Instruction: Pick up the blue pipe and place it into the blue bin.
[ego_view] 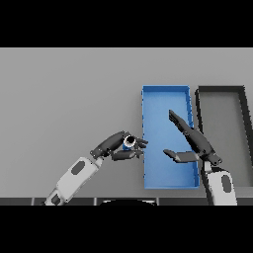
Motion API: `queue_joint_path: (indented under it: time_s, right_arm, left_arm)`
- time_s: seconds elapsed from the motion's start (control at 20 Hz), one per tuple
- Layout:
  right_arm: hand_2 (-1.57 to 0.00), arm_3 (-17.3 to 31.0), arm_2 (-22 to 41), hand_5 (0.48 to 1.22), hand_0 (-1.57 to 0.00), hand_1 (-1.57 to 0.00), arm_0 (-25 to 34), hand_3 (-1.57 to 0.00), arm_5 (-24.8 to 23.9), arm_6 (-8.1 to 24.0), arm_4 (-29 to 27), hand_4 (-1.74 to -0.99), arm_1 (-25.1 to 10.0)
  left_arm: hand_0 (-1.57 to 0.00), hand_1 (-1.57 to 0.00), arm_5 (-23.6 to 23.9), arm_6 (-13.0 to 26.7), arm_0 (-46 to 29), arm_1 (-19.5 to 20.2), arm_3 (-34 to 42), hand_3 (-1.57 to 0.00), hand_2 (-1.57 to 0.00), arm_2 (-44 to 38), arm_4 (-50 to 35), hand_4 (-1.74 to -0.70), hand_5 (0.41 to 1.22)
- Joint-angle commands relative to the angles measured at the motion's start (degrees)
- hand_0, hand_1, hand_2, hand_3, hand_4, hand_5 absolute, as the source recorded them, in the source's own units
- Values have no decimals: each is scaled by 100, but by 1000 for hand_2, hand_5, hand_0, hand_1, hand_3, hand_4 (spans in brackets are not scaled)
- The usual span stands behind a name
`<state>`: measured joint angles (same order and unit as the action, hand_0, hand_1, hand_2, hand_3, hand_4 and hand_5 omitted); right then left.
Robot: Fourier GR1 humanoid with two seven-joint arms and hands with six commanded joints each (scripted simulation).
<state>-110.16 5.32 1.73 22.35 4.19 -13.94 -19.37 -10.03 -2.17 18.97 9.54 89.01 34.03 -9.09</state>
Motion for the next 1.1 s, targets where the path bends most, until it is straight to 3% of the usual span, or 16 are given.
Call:
queue_joint_path:
  time_s: [0.0,0.15,0.45,0.85,0.95,1.05]
  right_arm:
    - [1,-128,99,520,1,1,84,1,130,115,-76,-1286,-94]
    - [1,-408,415,520,1,1,581,1,295,632,-384,-1301,-202]
    - [1,-396,891,532,1,1,1507,1,667,993,-479,-1304,-228]
    - [1,323,1445,520,1,1,2390,1,878,1441,-326,-1226,374]
    - [1,517,1445,512,1,1,2553,1,907,1495,-336,-1222,469]
    - [-23,639,1499,511,1,-1,2647,1,1001,1473,-349,-1225,541]
  left_arm:
    - [-1571,-1571,6,9,53,11,-74,-1439,-1571,-71,-20,-1731,1221]
    - [-1571,-1571,16,4,-5,-19,-36,-1438,-1571,-2,42,-1732,1221]
    - [-1571,-1571,-17,-42,57,-68,-154,-1437,-1571,-61,44,-1732,1221]
    - [-1571,-1571,-261,-131,11,-38,-148,-1511,-1571,-55,-70,-1730,1221]
    - [-1571,-1571,-243,-1,132,-127,-221,-1515,-1571,-81,-88,-1733,1221]
    - [-1571,-1571,-330,-109,74,-52,-233,-1501,-1571,-118,-138,-1727,1221]
